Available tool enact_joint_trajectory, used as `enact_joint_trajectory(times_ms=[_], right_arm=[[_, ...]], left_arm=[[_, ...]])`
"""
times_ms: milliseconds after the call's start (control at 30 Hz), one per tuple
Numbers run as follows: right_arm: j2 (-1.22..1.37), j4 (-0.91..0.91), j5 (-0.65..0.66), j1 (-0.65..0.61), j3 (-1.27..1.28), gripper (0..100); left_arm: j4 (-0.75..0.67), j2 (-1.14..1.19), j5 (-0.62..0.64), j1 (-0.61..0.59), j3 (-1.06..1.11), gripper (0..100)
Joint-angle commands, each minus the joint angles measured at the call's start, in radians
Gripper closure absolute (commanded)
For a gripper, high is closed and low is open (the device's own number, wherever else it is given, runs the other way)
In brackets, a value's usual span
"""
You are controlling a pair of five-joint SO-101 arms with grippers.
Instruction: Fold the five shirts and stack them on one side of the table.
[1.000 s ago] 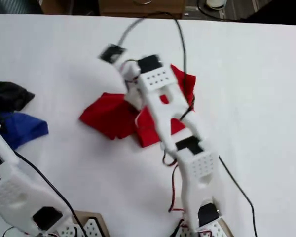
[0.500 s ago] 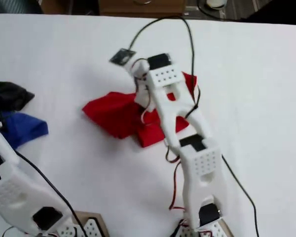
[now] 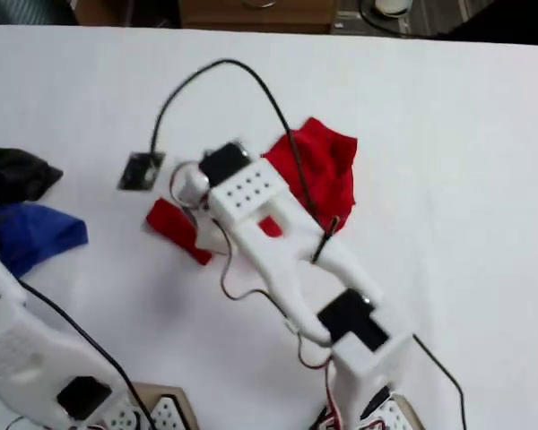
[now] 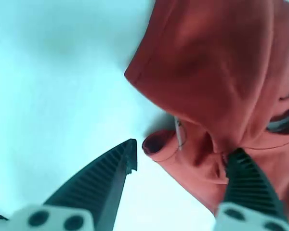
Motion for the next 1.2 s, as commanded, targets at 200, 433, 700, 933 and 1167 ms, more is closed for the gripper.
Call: enact_joint_trajectory(times_ms=[200,433,700,933,1167], right_arm=[[-0.298,-0.168,0.189,-0.119,0.427,69.7],[-0.395,-0.156,0.21,-0.044,0.407,69.7],[-0.254,-0.325,0.207,0.097,0.4,69.7],[-0.237,-0.34,0.137,-0.008,0.4,69.7],[-0.216,-0.461,0.135,-0.001,0.404,70.3]], left_arm=[[-0.046,-0.008,-0.011,-0.101,-0.038,85],[-0.044,-0.006,-0.011,-0.104,-0.036,85],[-0.041,-0.006,-0.011,-0.1,-0.036,85],[-0.041,-0.006,-0.011,-0.1,-0.036,85],[-0.041,-0.006,-0.011,-0.098,-0.035,85]])
